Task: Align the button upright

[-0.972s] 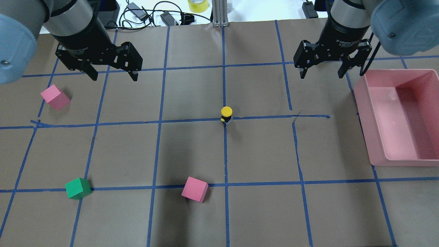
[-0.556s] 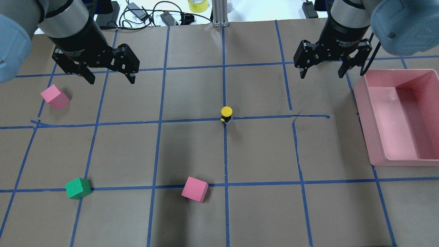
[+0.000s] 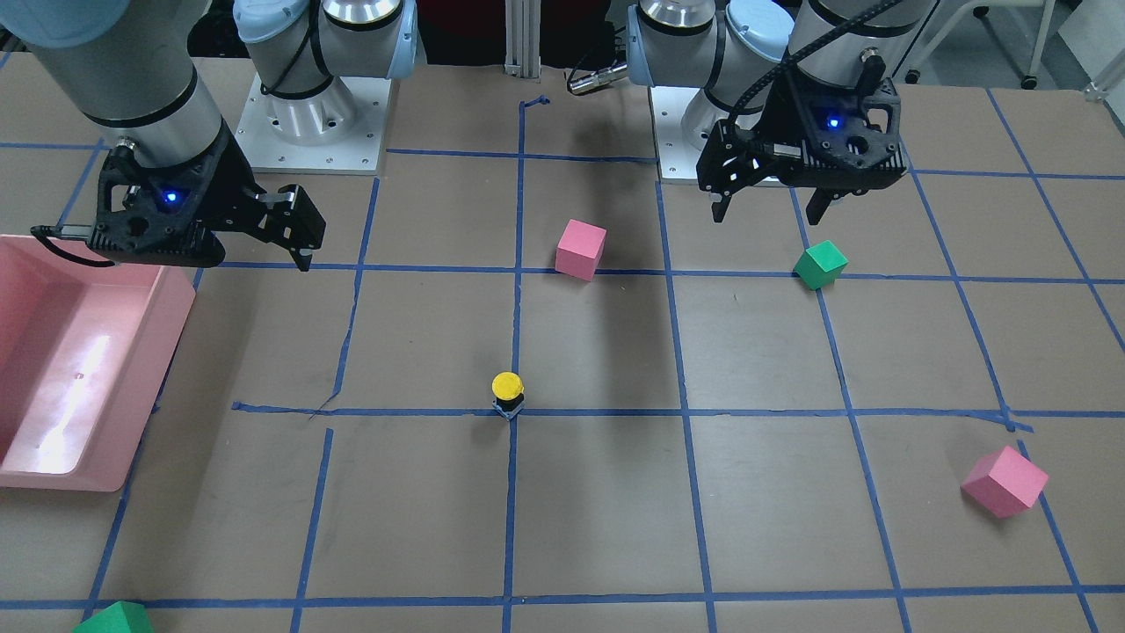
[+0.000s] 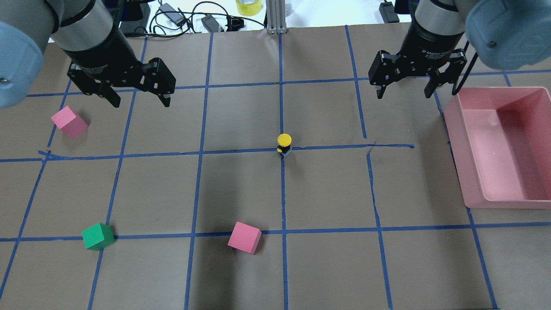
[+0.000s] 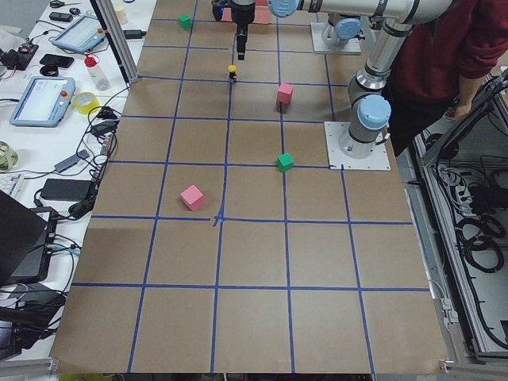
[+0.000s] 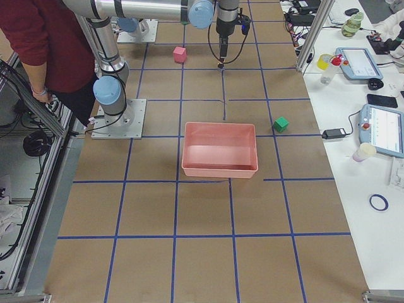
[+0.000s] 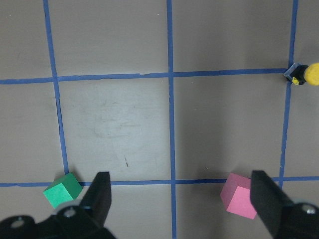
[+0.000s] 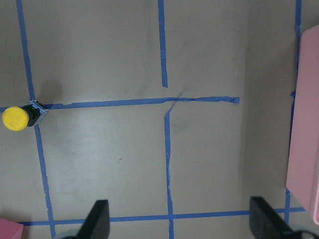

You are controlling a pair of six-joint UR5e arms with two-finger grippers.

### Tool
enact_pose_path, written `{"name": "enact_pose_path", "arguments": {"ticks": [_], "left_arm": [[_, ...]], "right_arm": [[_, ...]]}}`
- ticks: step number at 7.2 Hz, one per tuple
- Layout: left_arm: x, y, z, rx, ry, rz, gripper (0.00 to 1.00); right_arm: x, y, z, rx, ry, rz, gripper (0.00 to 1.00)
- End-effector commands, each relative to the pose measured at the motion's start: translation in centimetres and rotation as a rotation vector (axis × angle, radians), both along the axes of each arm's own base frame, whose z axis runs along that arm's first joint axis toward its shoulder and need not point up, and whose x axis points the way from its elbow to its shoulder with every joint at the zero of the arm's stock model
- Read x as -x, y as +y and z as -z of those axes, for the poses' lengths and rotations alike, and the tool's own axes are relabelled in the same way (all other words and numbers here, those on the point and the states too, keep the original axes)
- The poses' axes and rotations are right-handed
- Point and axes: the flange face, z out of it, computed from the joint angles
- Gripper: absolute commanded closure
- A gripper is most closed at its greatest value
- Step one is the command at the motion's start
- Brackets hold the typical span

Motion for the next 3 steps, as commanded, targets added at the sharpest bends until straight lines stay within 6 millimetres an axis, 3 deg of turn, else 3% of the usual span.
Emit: {"name": "enact_pose_path", "arguments": {"ticks": [1, 3], "left_arm": [[0.0, -0.02, 0.0, 0.001, 0.001, 0.001, 0.0], [-0.19, -0.22, 0.16, 0.015, 0.004, 0.002, 0.0]], "right_arm": [[-0.02, -0.01, -0.01, 0.001, 0.0, 0.001, 0.0], [-0.02, 0.01, 0.0, 0.0, 0.0, 0.0, 0.0]]}}
